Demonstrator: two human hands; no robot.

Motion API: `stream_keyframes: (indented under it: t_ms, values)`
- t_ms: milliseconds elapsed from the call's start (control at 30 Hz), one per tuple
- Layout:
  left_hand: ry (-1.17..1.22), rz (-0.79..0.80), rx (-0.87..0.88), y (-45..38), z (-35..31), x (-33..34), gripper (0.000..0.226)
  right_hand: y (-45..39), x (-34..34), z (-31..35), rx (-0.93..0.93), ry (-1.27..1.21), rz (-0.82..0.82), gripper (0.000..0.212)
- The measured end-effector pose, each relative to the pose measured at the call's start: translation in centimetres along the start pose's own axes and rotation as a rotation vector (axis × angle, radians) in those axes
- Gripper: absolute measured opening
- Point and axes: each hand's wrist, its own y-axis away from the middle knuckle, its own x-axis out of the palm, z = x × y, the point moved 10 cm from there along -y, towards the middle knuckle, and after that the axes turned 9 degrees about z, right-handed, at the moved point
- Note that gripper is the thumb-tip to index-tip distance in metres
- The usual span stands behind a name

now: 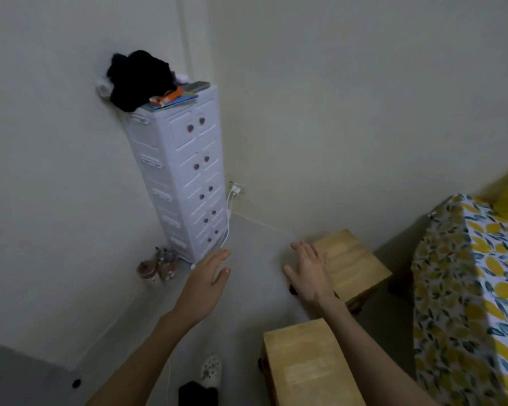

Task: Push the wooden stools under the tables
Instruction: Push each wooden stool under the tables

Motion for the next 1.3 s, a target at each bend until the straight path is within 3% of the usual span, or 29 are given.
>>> stream_keyframes:
  t_ms: [333,567,767,1067,1300]
  values:
    - [-0.092,0.424,0.225,-23.2,0.5,3.1,0.038,-11.5,-1.8,-6.9,0.378,-0.085,-0.087,0.056]
    - [-0.147,0.692,0.338,-36.4,-0.6,13.3,0.039,-17.0,-1.0,-16.6,0.643,-0.222,-0.127,0.056]
    - [-0.139,0.874,0.326,-44.4,1.8,23.2,0.039,-22.2,2.4,-24.1,0.81,-0.374,-0.132,0.054]
    - [-0.252,1.186,0.392,-51.6,10.7,41.6,0.049,-26.7,15.0,-35.4,1.091,-0.461,-0.187,0.057]
    - [-0.293,1.378,0.552,-52.4,18.3,53.6,0.064,-29.7,26.9,-40.0,1.245,-0.416,-0.154,0.074]
